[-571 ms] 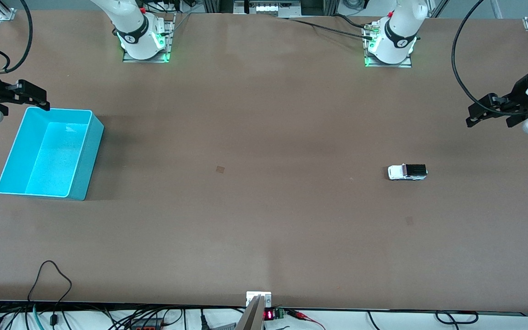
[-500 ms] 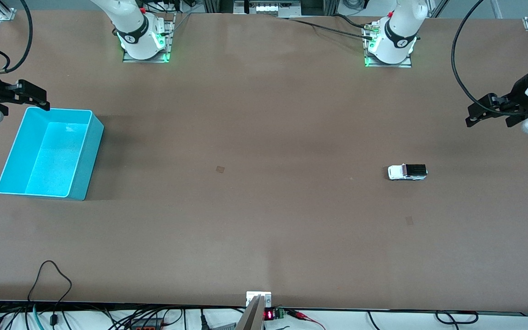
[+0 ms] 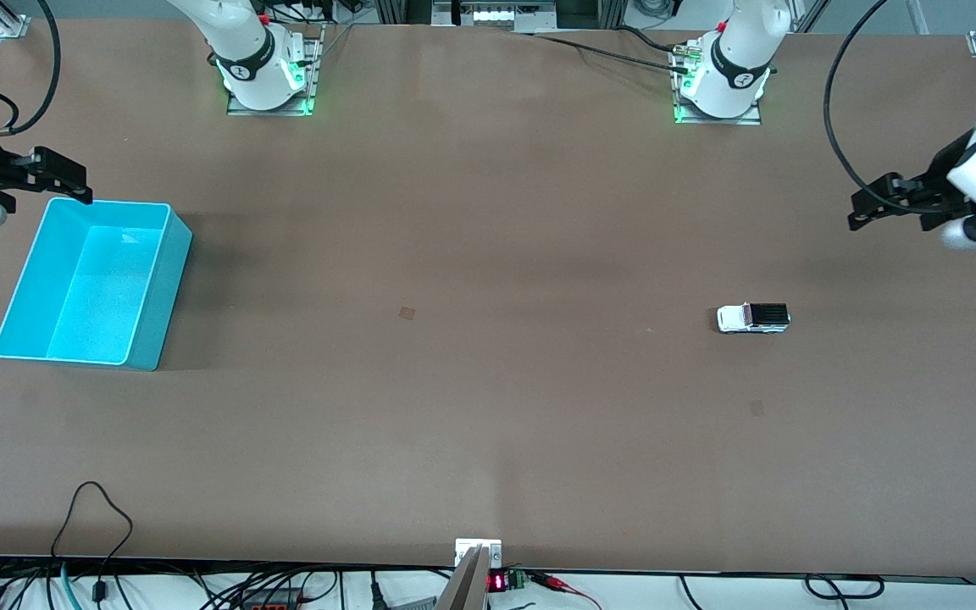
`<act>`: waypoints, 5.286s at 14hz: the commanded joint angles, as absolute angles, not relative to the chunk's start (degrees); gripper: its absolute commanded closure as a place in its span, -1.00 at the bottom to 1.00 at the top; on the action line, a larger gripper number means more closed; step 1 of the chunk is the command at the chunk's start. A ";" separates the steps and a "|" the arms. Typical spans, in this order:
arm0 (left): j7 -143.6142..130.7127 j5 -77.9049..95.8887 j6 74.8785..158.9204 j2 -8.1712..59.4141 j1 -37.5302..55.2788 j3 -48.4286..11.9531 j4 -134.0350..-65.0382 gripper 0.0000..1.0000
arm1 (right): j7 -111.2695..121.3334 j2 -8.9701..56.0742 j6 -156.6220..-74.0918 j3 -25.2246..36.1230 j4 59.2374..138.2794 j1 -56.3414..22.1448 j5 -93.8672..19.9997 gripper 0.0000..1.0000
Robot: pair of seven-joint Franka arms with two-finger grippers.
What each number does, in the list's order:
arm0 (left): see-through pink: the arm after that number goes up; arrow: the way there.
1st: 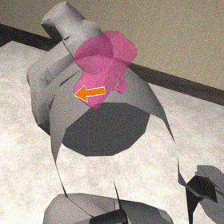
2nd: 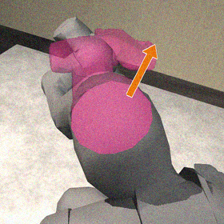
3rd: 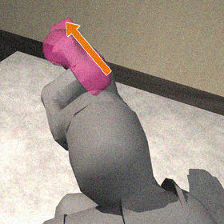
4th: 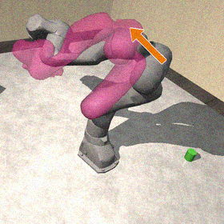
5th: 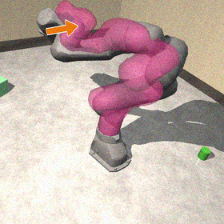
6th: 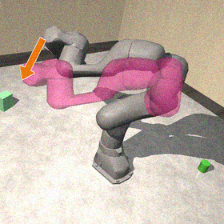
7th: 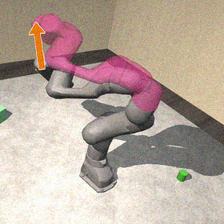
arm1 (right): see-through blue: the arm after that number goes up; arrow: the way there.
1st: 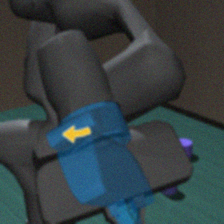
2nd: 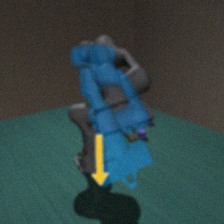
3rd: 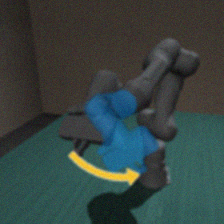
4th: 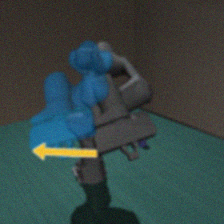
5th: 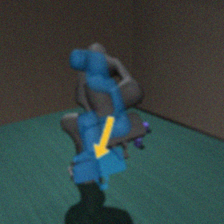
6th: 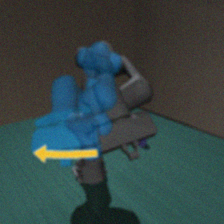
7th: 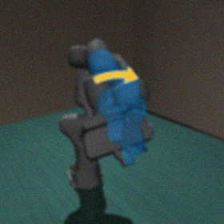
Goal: Wind and store white jeep toy
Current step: 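Move the left gripper over the white toy jeep, then lower the left gripper and close it on the jeep's body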
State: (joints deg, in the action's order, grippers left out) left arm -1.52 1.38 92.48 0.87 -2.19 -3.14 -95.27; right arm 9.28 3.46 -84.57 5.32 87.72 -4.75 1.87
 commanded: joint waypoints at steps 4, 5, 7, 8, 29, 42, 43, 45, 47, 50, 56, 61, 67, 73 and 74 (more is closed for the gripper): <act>-0.09 2.38 93.50 8.51 -0.18 -3.78 -95.10 -1.00 | 8.88 2.81 -83.94 5.54 87.89 -4.66 1.05 -1.00; 0.00 2.37 96.65 9.22 -0.18 -3.78 -95.88 -1.00 | 8.88 2.81 -83.94 5.54 87.89 -4.66 1.05 -1.00; 4.53 2.37 98.52 9.75 0.17 -3.78 -97.64 -1.00 | 8.79 2.81 -83.59 5.62 87.89 -4.48 1.05 -1.00; 8.05 2.46 100.00 10.28 0.09 -3.78 -98.95 -1.00 | 8.79 2.90 -83.58 5.71 87.89 -4.40 1.05 -1.00; 88.13 -4.57 134.36 17.75 -3.34 -3.69 -119.44 -1.00 | 9.14 3.43 -83.58 5.71 87.89 -4.39 0.97 -1.00; 88.86 -4.48 148.53 20.13 -5.19 -3.69 -127.88 -1.00 | 9.40 3.52 -83.58 5.71 87.89 -4.31 0.97 -1.00; 88.86 -4.48 148.62 20.04 -5.19 -3.78 -127.97 -1.00 | 9.40 3.52 -83.58 5.71 87.89 -4.31 0.97 -1.00; 88.86 -4.48 148.71 20.30 -5.27 -3.69 -127.97 -1.00 | 9.40 3.52 -83.58 5.71 87.89 -4.31 0.97 -1.00; 88.86 -4.48 148.89 20.74 -5.36 -3.69 -127.97 -1.00 | 9.40 3.51 -83.58 5.71 87.89 -4.31 0.97 -1.00; 88.86 -4.48 150.03 21.35 -5.36 -3.69 -127.97 -1.00 | 9.49 3.52 -83.58 5.71 87.89 -4.31 0.97 -1.00; 88.86 -4.57 150.03 22.15 -5.63 -3.78 -127.97 -1.00 | 9.58 3.52 -83.58 5.71 87.89 -4.31 0.97 -1.00; 88.95 -5.70 150.03 22.15 -5.63 -3.78 -127.88 -0.59 | 9.58 3.52 -83.58 5.71 87.89 -4.31 0.97 -1.00; 88.95 -5.80 150.03 22.15 -5.63 -3.78 -127.88 -0.16 | 9.67 3.52 -83.58 5.71 87.89 -4.31 0.97 -1.00; 88.95 -5.80 149.94 22.15 -5.71 -3.78 -127.79 0.05 | 9.67 3.52 -83.58 5.71 87.89 -4.31 0.97 -1.00; 89.03 -5.80 149.94 22.15 -5.71 -3.78 -127.79 0.05 | 9.67 3.52 -83.58 5.71 87.89 -4.31 0.97 -1.00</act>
